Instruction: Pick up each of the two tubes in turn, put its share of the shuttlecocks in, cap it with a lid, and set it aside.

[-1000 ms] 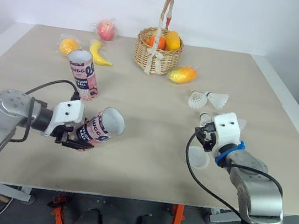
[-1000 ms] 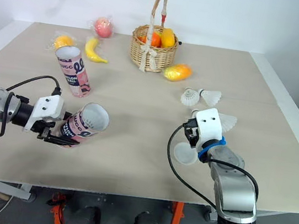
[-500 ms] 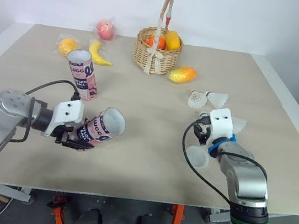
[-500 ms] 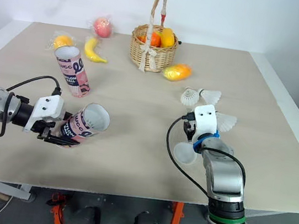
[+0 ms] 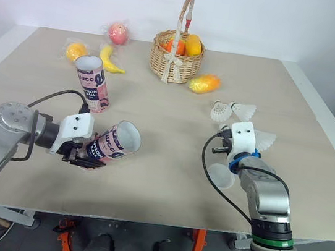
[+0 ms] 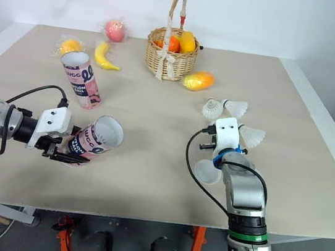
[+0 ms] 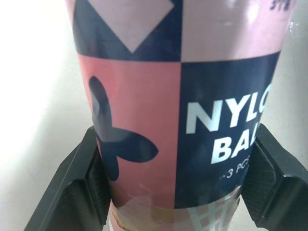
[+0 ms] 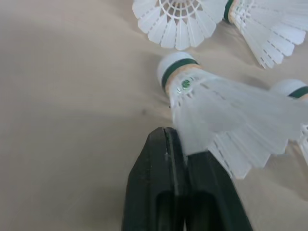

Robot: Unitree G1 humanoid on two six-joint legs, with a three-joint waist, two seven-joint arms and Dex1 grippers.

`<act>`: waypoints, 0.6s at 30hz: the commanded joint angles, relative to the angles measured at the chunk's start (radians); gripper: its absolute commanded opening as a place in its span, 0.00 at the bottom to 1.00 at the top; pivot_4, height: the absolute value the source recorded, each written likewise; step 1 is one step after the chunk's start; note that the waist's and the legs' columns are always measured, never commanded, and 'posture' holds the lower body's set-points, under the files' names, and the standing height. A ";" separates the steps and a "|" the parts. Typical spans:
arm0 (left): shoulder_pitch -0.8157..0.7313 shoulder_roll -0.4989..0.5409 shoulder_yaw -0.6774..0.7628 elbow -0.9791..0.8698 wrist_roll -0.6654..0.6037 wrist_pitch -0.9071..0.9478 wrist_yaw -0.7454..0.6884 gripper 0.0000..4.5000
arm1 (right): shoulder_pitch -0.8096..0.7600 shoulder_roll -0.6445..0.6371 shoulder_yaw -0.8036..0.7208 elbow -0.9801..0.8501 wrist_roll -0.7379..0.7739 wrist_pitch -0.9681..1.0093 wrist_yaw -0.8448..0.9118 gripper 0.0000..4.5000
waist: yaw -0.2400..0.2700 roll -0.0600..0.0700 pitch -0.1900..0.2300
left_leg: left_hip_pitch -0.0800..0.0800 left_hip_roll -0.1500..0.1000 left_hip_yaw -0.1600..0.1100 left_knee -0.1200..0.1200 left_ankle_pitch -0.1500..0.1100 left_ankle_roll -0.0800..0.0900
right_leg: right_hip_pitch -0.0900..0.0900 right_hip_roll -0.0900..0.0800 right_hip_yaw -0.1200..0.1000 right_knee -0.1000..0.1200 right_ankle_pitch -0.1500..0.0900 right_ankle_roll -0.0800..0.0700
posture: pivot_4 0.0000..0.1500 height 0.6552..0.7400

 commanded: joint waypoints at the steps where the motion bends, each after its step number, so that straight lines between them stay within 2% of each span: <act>1: 0.010 -0.001 0.004 -0.019 -0.003 0.013 0.006 0.71 | -0.009 -0.054 0.003 -0.103 0.007 -0.016 0.052 0.03 | 0.000 0.000 0.000 | 0.000 0.000 0.000 0.000 0.000 0.000 | 0.000 0.000 0.000 0.000 0.000 0.000 | 1.00 1.00; 4: 0.010 -0.001 0.004 -0.019 -0.004 0.015 0.007 0.71 | -0.010 -0.130 0.000 -0.191 0.034 -0.060 0.146 0.03 | 0.000 0.001 0.001 | 0.000 0.000 0.000 0.000 0.000 0.000 | 0.000 0.000 0.000 0.000 0.000 0.001 | 1.00 1.00; 7: 0.007 0.001 0.001 -0.013 -0.003 0.012 0.003 0.71 | -0.022 -0.272 0.006 -0.322 0.113 -0.206 0.364 0.03 | 0.000 0.002 0.001 | 0.000 -0.001 0.000 0.000 0.000 0.000 | 0.000 0.000 0.001 0.000 -0.001 0.001 | 1.00 1.00; 11: -0.016 -0.007 -0.013 0.015 0.008 0.000 -0.007 0.71 | -0.099 -0.376 0.053 -0.413 0.225 -0.337 0.610 0.03 | -0.001 0.002 0.001 | 0.001 0.000 0.000 -0.001 0.000 0.000 | 0.000 0.001 0.000 0.000 -0.001 0.000 | 1.00 1.00; 15: -0.045 -0.018 -0.030 0.044 0.021 -0.012 -0.020 0.71 | -0.172 -0.445 0.223 -0.387 0.177 -0.547 0.826 0.03 | -0.001 0.002 0.001 | 0.002 0.000 -0.001 0.000 0.000 0.000 | 0.001 0.001 -0.001 0.000 -0.001 -0.002 | 1.00 1.00; 18: -0.062 -0.025 -0.039 0.055 0.026 -0.016 -0.026 0.71 | -0.267 -0.423 0.330 -0.278 0.128 -0.667 0.927 0.03 | 0.000 0.002 0.001 | 0.001 0.000 0.000 0.001 0.000 0.000 | 0.001 0.000 0.000 0.000 -0.002 -0.004 | 1.00 1.00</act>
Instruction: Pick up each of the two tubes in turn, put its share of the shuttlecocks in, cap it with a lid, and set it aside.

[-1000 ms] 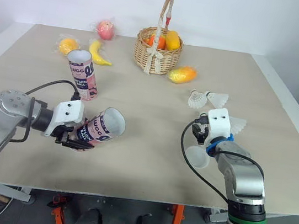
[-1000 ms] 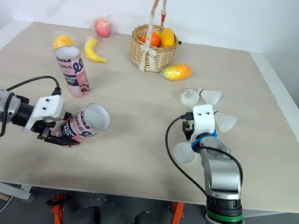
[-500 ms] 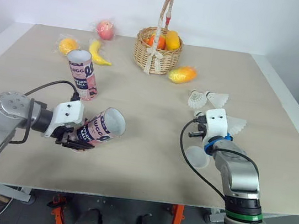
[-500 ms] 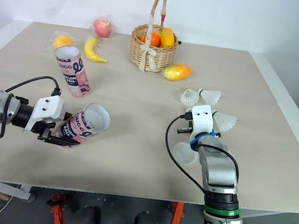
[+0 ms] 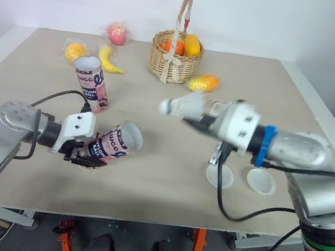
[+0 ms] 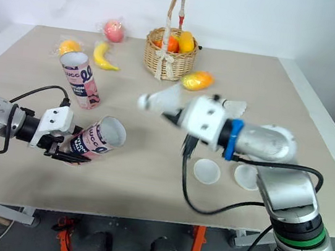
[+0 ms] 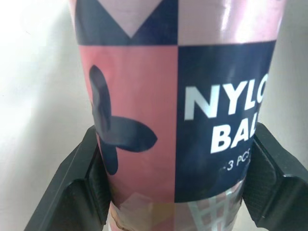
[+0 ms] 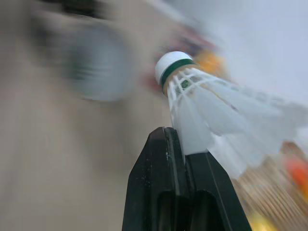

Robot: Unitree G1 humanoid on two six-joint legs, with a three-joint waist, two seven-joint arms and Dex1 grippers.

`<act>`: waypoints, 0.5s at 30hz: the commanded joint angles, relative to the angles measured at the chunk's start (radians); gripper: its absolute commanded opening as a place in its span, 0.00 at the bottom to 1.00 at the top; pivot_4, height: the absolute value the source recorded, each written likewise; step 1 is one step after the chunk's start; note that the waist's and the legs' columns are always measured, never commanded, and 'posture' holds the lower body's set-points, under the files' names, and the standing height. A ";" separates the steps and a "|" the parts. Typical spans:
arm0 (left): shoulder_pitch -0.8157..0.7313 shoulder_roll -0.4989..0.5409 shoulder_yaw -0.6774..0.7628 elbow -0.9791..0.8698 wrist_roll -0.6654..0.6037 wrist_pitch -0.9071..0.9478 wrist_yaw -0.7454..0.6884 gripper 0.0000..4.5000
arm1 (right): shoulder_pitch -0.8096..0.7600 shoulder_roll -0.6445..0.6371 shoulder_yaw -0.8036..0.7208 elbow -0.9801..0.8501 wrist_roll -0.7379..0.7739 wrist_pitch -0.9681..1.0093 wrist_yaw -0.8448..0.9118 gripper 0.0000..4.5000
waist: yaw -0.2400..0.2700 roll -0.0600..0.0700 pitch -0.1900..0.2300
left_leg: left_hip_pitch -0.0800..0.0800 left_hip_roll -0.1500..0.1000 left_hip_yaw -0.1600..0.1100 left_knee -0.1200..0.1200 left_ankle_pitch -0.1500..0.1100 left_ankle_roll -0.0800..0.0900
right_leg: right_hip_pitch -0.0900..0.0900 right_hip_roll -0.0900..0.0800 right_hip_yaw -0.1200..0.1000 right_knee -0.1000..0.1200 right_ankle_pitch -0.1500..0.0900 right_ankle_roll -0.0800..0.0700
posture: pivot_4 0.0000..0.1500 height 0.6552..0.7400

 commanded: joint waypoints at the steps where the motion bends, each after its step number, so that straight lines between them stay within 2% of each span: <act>1: -0.021 -0.004 -0.010 0.010 0.015 -0.008 -0.004 0.71 | -0.113 0.023 0.088 0.114 -0.059 -0.161 0.123 0.03 | 0.000 0.000 0.000 | 0.000 0.000 0.001 0.001 0.000 0.000 | 0.000 0.000 0.001 0.000 0.000 0.000 | 1.00 1.00; 7: -0.007 0.004 0.006 -0.011 0.009 0.002 0.001 0.71 | -0.264 0.131 0.181 0.320 -0.150 -0.333 0.182 0.03 | 0.001 0.000 0.000 | -0.001 0.000 0.001 0.002 0.000 0.000 | 0.000 0.000 0.000 0.000 0.001 0.000 | 1.00 1.00; 13: 0.020 0.016 0.028 -0.039 0.001 0.018 0.012 0.71 | -0.331 0.227 0.206 0.423 -0.154 -0.372 0.229 0.03 | 0.002 0.000 0.000 | -0.001 0.000 0.000 0.000 0.000 0.000 | -0.001 0.000 0.000 0.000 0.002 0.002 | 1.00 1.00; 14: 0.020 0.017 0.030 -0.041 0.000 0.020 0.013 0.71 | -0.339 0.237 0.205 0.436 -0.150 -0.361 0.235 0.12 | 0.002 0.000 0.000 | -0.001 0.000 0.000 0.000 0.000 0.000 | -0.001 0.000 0.000 0.000 0.002 0.001 | 1.00 1.00; 15: 0.021 0.017 0.031 -0.042 0.000 0.021 0.015 0.71 | -0.344 0.241 0.203 0.443 -0.142 -0.355 0.249 0.17 | 0.001 0.000 0.000 | -0.001 0.000 0.000 0.000 0.000 0.000 | -0.001 0.000 0.000 0.000 0.003 0.000 | 1.00 1.00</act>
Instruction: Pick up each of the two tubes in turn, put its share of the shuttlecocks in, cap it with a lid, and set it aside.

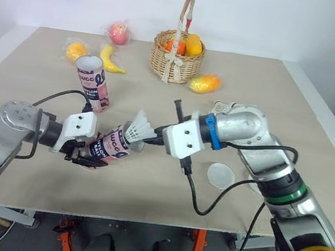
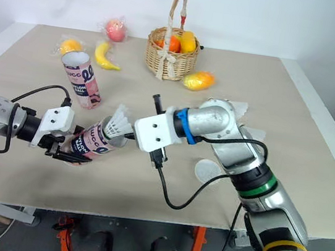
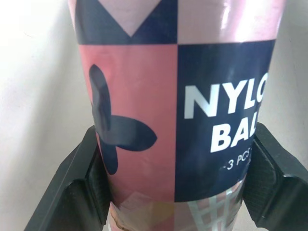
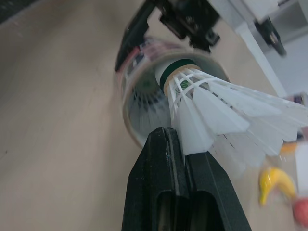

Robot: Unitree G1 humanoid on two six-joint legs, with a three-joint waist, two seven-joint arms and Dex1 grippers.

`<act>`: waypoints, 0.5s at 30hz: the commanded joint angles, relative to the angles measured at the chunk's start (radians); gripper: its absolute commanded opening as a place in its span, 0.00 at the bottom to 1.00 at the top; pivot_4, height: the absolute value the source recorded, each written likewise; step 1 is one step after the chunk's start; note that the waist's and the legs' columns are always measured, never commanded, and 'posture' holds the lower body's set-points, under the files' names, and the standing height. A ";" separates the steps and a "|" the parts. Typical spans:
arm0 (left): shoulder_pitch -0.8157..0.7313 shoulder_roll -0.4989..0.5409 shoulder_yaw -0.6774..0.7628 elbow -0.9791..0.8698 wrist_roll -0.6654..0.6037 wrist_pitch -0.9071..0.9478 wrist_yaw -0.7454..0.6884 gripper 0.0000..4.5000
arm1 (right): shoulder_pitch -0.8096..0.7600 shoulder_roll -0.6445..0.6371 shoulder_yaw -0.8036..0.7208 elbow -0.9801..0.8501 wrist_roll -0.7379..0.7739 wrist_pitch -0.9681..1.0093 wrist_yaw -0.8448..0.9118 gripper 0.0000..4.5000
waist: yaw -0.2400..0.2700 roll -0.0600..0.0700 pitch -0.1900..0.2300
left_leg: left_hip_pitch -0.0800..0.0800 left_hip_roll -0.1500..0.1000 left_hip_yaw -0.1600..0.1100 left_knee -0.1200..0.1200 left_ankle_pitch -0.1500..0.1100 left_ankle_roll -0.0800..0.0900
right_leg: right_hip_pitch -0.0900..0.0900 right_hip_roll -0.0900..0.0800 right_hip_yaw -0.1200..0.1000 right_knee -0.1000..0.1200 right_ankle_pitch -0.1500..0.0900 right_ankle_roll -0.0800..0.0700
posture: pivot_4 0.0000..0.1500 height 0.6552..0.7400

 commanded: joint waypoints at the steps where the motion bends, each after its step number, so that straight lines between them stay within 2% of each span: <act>1: 0.007 0.014 0.022 -0.021 -0.001 0.012 0.012 0.71 | -0.041 0.020 -0.024 0.015 0.031 0.017 0.037 0.25 | 0.000 0.000 0.000 | 0.000 0.000 0.000 0.000 0.000 0.000 | 0.000 0.000 0.000 0.000 0.000 0.000 | 1.00 1.00; 2: 0.007 0.012 0.025 -0.020 -0.003 0.011 0.016 0.71 | -0.047 0.024 -0.032 0.016 0.047 0.032 0.049 0.37 | 0.000 0.000 0.000 | 0.000 0.000 0.000 0.000 0.000 0.000 | 0.000 0.000 0.000 0.000 0.000 0.000 | 1.00 1.00; 4: 0.003 0.003 0.030 -0.018 -0.009 0.007 0.024 0.71 | -0.054 0.027 -0.049 0.015 0.075 0.056 0.069 0.51 | 0.000 0.000 0.000 | 0.000 0.000 0.000 0.000 0.000 0.000 | 0.000 0.000 0.000 0.000 0.000 0.000 | 1.00 1.00; 5: -0.001 -0.004 0.032 -0.017 -0.015 0.007 0.027 0.71 | -0.057 0.025 -0.056 0.014 0.085 0.070 0.076 0.62 | 0.000 0.000 0.000 | 0.000 0.000 0.000 0.000 0.000 0.000 | 0.000 0.000 0.000 0.000 0.000 0.000 | 1.00 1.00; 13: -0.051 -0.072 0.060 -0.008 -0.073 0.005 0.051 0.71 | -0.059 -0.021 -0.138 0.004 0.189 0.196 0.132 0.62 | 0.006 0.000 0.000 | -0.001 0.000 0.000 0.001 0.000 0.000 | 0.000 0.000 -0.001 0.000 0.001 0.000 | 1.00 1.00; 15: -0.065 -0.091 0.071 -0.006 -0.089 0.002 0.063 0.71 | -0.059 -0.026 -0.183 0.006 0.233 0.279 0.107 0.62 | 0.007 0.000 0.000 | -0.001 0.000 0.000 0.001 0.000 0.000 | 0.000 0.000 -0.001 0.000 0.002 -0.003 | 1.00 1.00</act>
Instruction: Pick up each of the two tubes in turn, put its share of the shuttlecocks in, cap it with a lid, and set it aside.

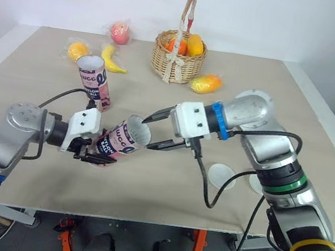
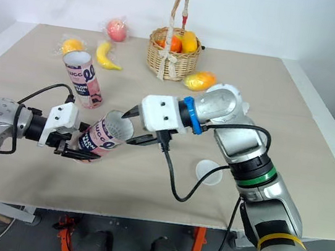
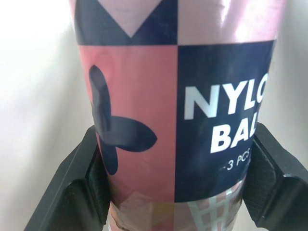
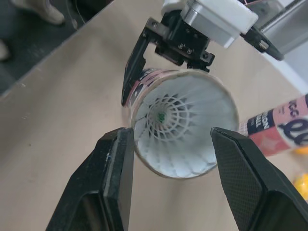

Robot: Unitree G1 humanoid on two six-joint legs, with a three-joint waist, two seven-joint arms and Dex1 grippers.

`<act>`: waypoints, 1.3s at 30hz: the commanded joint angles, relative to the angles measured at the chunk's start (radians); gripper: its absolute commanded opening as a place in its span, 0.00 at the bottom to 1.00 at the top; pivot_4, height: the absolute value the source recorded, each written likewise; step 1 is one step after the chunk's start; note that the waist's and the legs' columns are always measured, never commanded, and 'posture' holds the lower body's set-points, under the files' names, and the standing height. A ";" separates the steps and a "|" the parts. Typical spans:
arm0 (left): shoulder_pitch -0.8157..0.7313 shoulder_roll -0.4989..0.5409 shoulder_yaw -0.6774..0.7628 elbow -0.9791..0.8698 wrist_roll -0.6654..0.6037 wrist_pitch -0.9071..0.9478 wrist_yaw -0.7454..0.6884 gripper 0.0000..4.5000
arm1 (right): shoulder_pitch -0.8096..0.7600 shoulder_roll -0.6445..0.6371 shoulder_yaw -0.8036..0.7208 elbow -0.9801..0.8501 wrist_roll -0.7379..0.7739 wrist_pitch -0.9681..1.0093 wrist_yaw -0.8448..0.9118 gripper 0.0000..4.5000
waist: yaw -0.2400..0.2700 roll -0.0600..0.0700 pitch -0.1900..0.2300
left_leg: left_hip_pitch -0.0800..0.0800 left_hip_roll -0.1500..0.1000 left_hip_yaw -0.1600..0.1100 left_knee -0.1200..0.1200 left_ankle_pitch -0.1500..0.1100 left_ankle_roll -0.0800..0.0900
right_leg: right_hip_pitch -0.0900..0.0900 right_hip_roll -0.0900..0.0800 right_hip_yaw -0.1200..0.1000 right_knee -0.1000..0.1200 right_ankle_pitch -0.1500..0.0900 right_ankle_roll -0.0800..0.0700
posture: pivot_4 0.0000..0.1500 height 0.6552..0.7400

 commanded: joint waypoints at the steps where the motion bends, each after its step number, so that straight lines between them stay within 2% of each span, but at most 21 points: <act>1: -0.038 -0.017 0.065 -0.010 -0.039 -0.008 0.023 0.71 | -0.022 -0.011 -0.105 -0.027 0.085 0.129 -0.030 0.62 | 0.001 0.000 0.000 | 0.000 0.000 0.000 0.000 0.000 0.000 | 0.000 0.000 0.000 0.000 0.000 -0.001 | 1.00 1.00; 3: -0.035 -0.016 0.062 -0.013 -0.046 -0.001 0.017 0.71 | -0.004 -0.025 -0.144 -0.043 0.136 0.241 -0.049 0.62 | 0.000 0.000 0.000 | 0.000 0.000 0.000 -0.001 0.000 0.000 | -0.001 0.001 0.000 0.000 0.000 -0.001 | 1.00 1.00; 9: -0.020 0.009 0.014 0.002 -0.010 -0.012 -0.018 0.71 | -0.007 -0.064 -0.151 -0.068 0.160 0.309 -0.027 0.01 | -0.002 0.000 0.000 | 0.000 0.000 0.000 -0.002 0.000 0.000 | -0.001 0.001 0.000 0.000 -0.001 -0.002 | 1.00 1.00; 16: -0.038 0.003 0.000 0.019 0.002 -0.017 -0.027 0.71 | -0.078 -0.007 -0.087 -0.038 0.130 0.298 0.001 0.01 | -0.006 0.000 0.000 | 0.000 0.000 0.000 -0.002 0.000 0.000 | -0.001 0.001 0.000 0.000 -0.001 -0.001 | 1.00 1.00; 22: -0.047 -0.003 -0.005 0.026 0.006 -0.020 -0.032 0.71 | -0.109 0.055 0.099 0.061 -0.025 0.196 0.046 0.01 | -0.008 0.000 0.000 | -0.001 0.000 0.000 -0.002 0.000 0.000 | -0.002 0.001 0.000 0.000 -0.001 -0.001 | 1.00 1.00; 25: -0.048 -0.007 -0.004 0.026 0.008 -0.022 -0.030 0.71 | -0.139 0.130 0.164 0.153 -0.086 0.153 0.043 0.01 | -0.009 0.000 0.000 | -0.001 0.000 0.000 -0.002 0.000 0.000 | -0.002 0.001 0.000 0.000 -0.001 -0.001 | 1.00 1.00; 30: -0.041 -0.009 -0.002 0.025 0.012 -0.024 -0.028 0.71 | -0.212 0.242 0.187 0.250 -0.096 0.144 0.081 0.01 | -0.008 0.000 0.000 | -0.001 0.000 -0.001 -0.002 0.000 0.000 | -0.003 0.001 -0.001 0.001 -0.001 -0.002 | 1.00 1.00; 39: -0.034 -0.008 0.004 0.020 0.011 -0.019 -0.021 0.71 | -0.234 0.328 0.166 0.296 -0.080 0.215 0.131 0.01 | -0.007 0.000 0.000 | -0.002 0.000 -0.001 -0.002 0.000 0.000 | -0.002 0.001 -0.001 0.001 -0.001 -0.003 | 1.00 1.00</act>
